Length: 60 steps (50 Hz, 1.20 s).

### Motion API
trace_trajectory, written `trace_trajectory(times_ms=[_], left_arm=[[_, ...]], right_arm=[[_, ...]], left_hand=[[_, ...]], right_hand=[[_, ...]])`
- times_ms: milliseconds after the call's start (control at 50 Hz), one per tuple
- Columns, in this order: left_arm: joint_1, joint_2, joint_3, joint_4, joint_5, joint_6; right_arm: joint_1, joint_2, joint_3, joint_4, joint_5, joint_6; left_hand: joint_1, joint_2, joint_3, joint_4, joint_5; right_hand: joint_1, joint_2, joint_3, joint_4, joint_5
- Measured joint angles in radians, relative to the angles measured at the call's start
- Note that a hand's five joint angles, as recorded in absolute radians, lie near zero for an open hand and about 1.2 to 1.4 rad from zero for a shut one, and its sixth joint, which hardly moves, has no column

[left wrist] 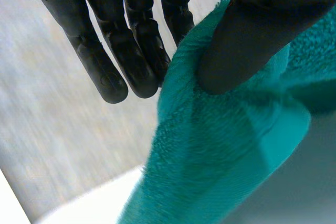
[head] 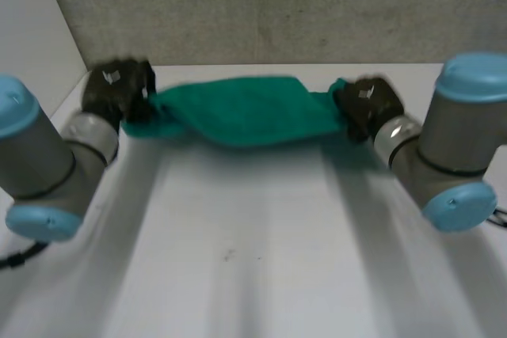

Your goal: Fold the towel.

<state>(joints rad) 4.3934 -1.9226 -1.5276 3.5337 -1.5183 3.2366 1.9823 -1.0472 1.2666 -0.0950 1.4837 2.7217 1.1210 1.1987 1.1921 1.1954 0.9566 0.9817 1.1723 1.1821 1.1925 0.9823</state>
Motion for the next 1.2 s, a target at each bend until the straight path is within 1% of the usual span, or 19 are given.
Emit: trace_trajectory(times_ms=[100, 160, 220, 260, 300, 340, 420, 620, 740, 800, 840, 860, 880, 940, 960, 1040, 1100, 1120, 1200], left_arm=[[0.006, -0.059, -0.105, -0.001, 0.050, 0.004], [0.008, -0.069, -0.127, -0.003, 0.067, 0.005], [0.009, -0.067, -0.131, -0.004, 0.071, 0.005], [0.012, -0.056, -0.133, -0.005, 0.073, 0.005], [0.014, -0.047, -0.133, -0.006, 0.072, 0.005], [0.021, -0.035, -0.133, -0.006, 0.071, 0.005], [0.040, -0.025, -0.134, -0.007, 0.070, 0.006], [0.076, -0.019, -0.172, -0.041, 0.075, 0.006], [0.075, -0.007, -0.196, -0.048, 0.078, 0.005], [0.074, -0.004, -0.200, -0.048, 0.078, 0.005], [0.073, -0.003, -0.202, -0.049, 0.078, 0.005], [0.073, -0.004, -0.203, -0.050, 0.078, 0.005], [0.072, -0.004, -0.207, -0.053, 0.077, 0.006], [0.070, -0.004, -0.216, -0.063, 0.077, 0.011], [0.068, -0.004, -0.223, -0.074, 0.077, 0.019], [0.060, 0.003, -0.241, -0.120, 0.076, 0.060], [0.053, 0.016, -0.248, -0.162, 0.075, 0.091], [0.049, 0.023, -0.250, -0.182, 0.075, 0.103], [0.030, 0.055, -0.251, -0.236, 0.073, 0.123]], right_arm=[[-0.001, 0.120, 0.019, 0.044, 0.000, 0.008], [-0.008, 0.152, 0.027, 0.050, 0.003, 0.036], [-0.015, 0.155, 0.034, 0.051, 0.004, 0.067], [-0.027, 0.148, 0.046, 0.057, 0.005, 0.130], [-0.031, 0.144, 0.050, 0.059, 0.004, 0.148], [-0.054, 0.128, 0.067, 0.082, 0.000, 0.248], [-0.086, 0.121, 0.074, 0.101, -0.007, 0.305], [-0.160, 0.182, 0.025, 0.124, -0.046, 0.325], [-0.165, 0.226, -0.011, 0.144, -0.067, 0.322], [-0.165, 0.230, -0.016, 0.148, -0.070, 0.321], [-0.166, 0.231, -0.017, 0.148, -0.071, 0.320], [-0.166, 0.231, -0.017, 0.148, -0.070, 0.319], [-0.166, 0.231, -0.016, 0.146, -0.070, 0.318], [-0.165, 0.228, -0.013, 0.143, -0.069, 0.313], [-0.165, 0.223, -0.010, 0.141, -0.070, 0.306], [-0.163, 0.195, 0.006, 0.141, -0.071, 0.275], [-0.159, 0.168, 0.021, 0.142, -0.070, 0.245], [-0.156, 0.157, 0.029, 0.143, -0.070, 0.230], [-0.142, 0.127, 0.051, 0.144, -0.064, 0.179]], left_hand=[[0.000, 0.000, 0.000, 0.000, 0.000], [0.000, 0.000, 0.000, 0.000, 0.000], [0.000, 0.000, 0.000, 0.000, 0.000], [0.000, 0.000, 0.000, 0.000, 0.000], [0.000, 0.000, 0.000, 0.000, 0.000], [0.000, 0.000, 0.000, 0.000, 0.000], [0.000, 0.000, 0.000, 0.000, 0.000], [0.000, 0.000, 0.000, 0.000, 0.000], [0.000, 0.000, 0.000, 0.000, 0.000], [0.000, 0.000, 0.000, 0.000, 0.000], [-0.001, -0.011, -0.007, -0.008, -0.001], [-0.045, -0.086, -0.082, -0.084, -0.042], [-0.195, -0.253, -0.230, -0.234, -0.175], [-0.419, -0.452, -0.442, -0.451, -0.388], [-0.560, -0.605, -0.594, -0.605, -0.543], [-0.682, -0.754, -0.740, -0.756, -0.694], [-0.682, -0.754, -0.740, -0.756, -0.694], [-0.750, -0.836, -0.822, -0.839, -0.778], [-0.810, -0.898, -0.887, -0.897, -0.839]], right_hand=[[-0.001, -0.003, -0.004, -0.005, -0.002], [-0.041, -0.084, -0.092, -0.102, -0.061], [-0.108, -0.155, -0.162, -0.172, -0.123], [-0.279, -0.361, -0.372, -0.375, -0.324], [-0.315, -0.407, -0.418, -0.428, -0.378], [-0.339, -0.428, -0.447, -0.459, -0.410], [-0.353, -0.436, -0.463, -0.477, -0.429], [-0.403, -0.496, -0.519, -0.534, -0.489], [-0.409, -0.499, -0.527, -0.543, -0.499], [-0.267, -0.343, -0.353, -0.381, -0.363], [-0.060, -0.094, -0.111, -0.124, -0.112], [-0.060, -0.094, -0.111, -0.124, -0.112], [-0.004, -0.007, -0.022, -0.031, -0.019], [-0.003, 0.001, -0.002, -0.004, -0.002], [-0.003, 0.001, -0.002, -0.003, -0.002], [-0.003, 0.001, -0.002, -0.003, -0.002], [-0.003, 0.001, -0.002, -0.003, -0.002], [-0.003, 0.001, -0.002, -0.003, -0.002], [-0.003, 0.001, -0.002, -0.003, -0.002]])
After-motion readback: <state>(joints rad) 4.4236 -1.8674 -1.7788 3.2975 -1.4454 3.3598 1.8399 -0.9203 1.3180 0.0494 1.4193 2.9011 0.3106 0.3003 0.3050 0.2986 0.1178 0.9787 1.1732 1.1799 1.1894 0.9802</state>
